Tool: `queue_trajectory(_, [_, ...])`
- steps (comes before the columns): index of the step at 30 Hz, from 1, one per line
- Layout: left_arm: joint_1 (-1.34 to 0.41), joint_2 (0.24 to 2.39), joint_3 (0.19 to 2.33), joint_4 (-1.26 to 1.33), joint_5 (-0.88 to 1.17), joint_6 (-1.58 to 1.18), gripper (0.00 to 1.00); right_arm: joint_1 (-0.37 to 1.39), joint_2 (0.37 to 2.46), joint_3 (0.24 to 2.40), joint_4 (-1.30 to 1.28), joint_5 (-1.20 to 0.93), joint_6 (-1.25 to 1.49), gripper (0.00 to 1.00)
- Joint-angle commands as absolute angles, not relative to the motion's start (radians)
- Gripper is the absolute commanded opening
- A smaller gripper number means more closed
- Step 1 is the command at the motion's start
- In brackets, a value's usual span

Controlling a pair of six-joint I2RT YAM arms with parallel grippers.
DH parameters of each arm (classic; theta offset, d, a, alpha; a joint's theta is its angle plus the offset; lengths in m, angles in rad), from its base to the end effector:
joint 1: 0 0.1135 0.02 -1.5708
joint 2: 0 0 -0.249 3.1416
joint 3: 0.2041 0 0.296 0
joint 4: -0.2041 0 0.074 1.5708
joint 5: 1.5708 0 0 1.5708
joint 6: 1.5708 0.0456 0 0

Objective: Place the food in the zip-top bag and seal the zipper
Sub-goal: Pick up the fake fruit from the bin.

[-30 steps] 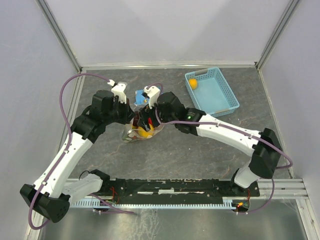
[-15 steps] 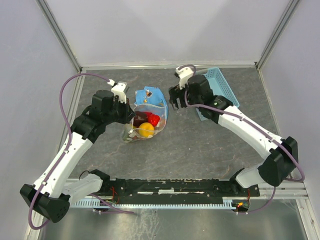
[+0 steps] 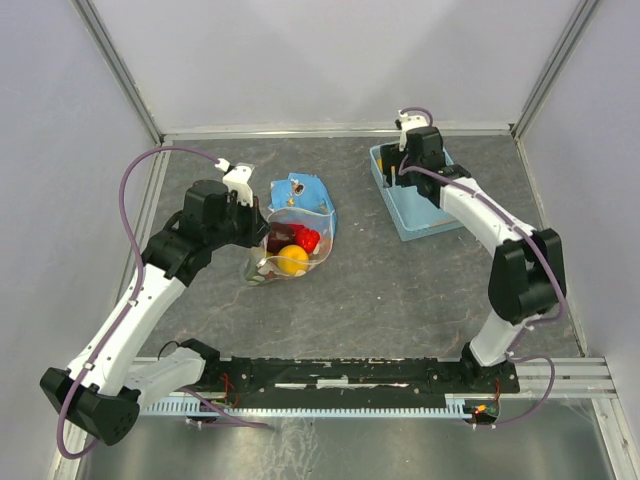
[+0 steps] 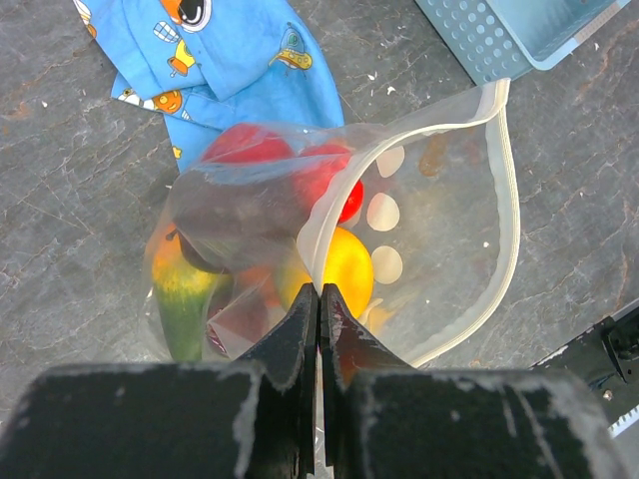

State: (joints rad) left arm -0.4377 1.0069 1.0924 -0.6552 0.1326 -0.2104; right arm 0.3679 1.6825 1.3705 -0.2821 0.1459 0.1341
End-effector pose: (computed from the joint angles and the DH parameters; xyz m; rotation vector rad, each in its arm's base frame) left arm 0.2429 -0.1203 0.3442 0.3257 2.1557 -0.5166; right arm 0.4136 0.1523 0.2624 -0.1686 2.1541 0.1320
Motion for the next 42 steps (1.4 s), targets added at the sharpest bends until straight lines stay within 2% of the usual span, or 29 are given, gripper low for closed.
queue_trajectory(1, [-0.430, 1.004, 1.095, -0.603, 0.123, -0.181, 0.03, 0.282, 1.775, 1.463, -0.180, 0.074, 0.199, 0.83])
queue_trajectory(14, [-0.428, 1.023, 1.094, -0.603, 0.116, -0.180, 0.03, 0.148, 2.115, 1.626, 0.012, -0.223, 0.389, 0.82])
queue_trajectory(25, [-0.423, 1.035, 1.094, -0.603, 0.115, -0.178, 0.03, 0.145, 2.297, 1.778, 0.017, -0.269, 0.420, 0.84])
queue_trajectory(34, [-0.423, 1.034, 1.092, -0.603, 0.115, -0.178, 0.03, 0.141, 2.364, 1.829, -0.036, -0.295, 0.429, 0.84])
queue_trajectory(39, [-0.423, 1.030, 1.092, -0.601, 0.113, -0.179, 0.03, 0.133, 2.377, 1.838, -0.064, -0.299, 0.428, 0.81])
queue_trajectory(42, [-0.423, 1.029, 1.091, -0.602, 0.111, -0.179, 0.03, 0.129, 2.372, 1.834, -0.072, -0.300, 0.427, 0.76])
